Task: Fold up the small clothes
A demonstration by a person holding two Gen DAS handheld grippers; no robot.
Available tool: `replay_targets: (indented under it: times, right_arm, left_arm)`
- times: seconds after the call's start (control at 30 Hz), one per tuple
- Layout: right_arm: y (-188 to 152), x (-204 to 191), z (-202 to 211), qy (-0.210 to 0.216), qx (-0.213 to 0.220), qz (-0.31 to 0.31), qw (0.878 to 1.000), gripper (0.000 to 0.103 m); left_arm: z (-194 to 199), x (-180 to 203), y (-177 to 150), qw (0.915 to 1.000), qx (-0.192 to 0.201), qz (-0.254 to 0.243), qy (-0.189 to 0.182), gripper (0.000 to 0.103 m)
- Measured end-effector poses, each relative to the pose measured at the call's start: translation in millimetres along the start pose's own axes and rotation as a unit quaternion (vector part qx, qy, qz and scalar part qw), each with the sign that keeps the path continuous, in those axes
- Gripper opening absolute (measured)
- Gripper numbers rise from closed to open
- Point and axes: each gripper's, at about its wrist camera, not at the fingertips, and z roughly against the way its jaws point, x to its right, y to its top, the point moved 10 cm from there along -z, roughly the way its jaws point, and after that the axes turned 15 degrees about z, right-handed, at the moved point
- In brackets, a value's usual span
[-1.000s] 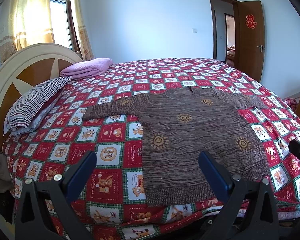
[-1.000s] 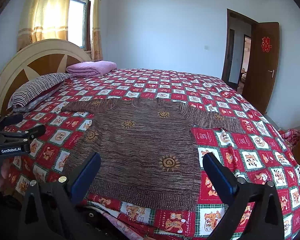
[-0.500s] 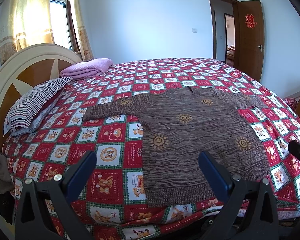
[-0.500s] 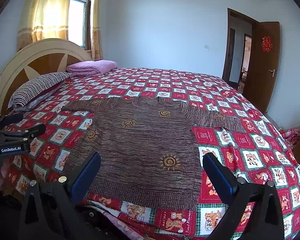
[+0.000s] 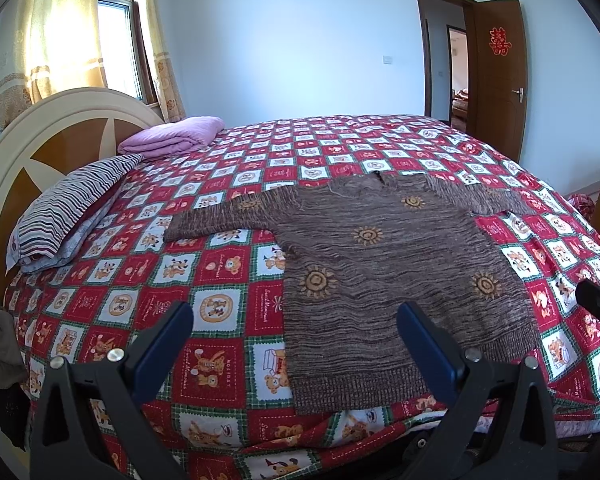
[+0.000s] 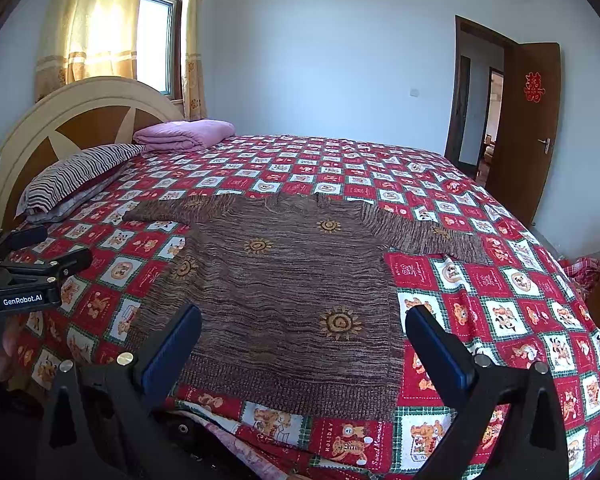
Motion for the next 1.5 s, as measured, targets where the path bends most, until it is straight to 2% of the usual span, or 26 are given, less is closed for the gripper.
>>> replay_targets:
  times: [0.77, 0.97, 1.17, 1.3, 1.5]
  right_arm:
    - [-0.1, -2.7, -1.3, 0.003, -0.001, 0.002, 1.0, 0.102]
    - [-3.2, 6.9, -11.2, -0.001, -0.007, -0.001, 1.0, 0.102]
    - [-11.1, 33.0, -42.1, 0.001, -0.019, -0.021, 1.0, 0.102]
    - [-20.9, 67.1, -75.0, 0.012, -0.042, -0.07, 0.997, 0.102]
    - [-35.2, 123.8, -122.4, -0.008, -0.074, -0.121, 0.99, 0.102]
  left_arm:
    - [-1.2, 0.8, -3.1, 1.0, -0.002, -0.001, 0.0, 0.103]
    - [-9.5, -0.5, -5.3, 1.0, -0.004, -0.004, 0.002, 0.103]
    - [-32.4, 1.9, 7.4, 0.9998, -0.005, -0.021, 0.006, 0.103]
    - [-57.5, 4.7, 22.8, 0.9995, -0.013, -0.028, 0.01, 0.103]
    - [-104.5, 12.1, 42.4, 0.9989, -0.023, -0.037, 0.015, 0.103]
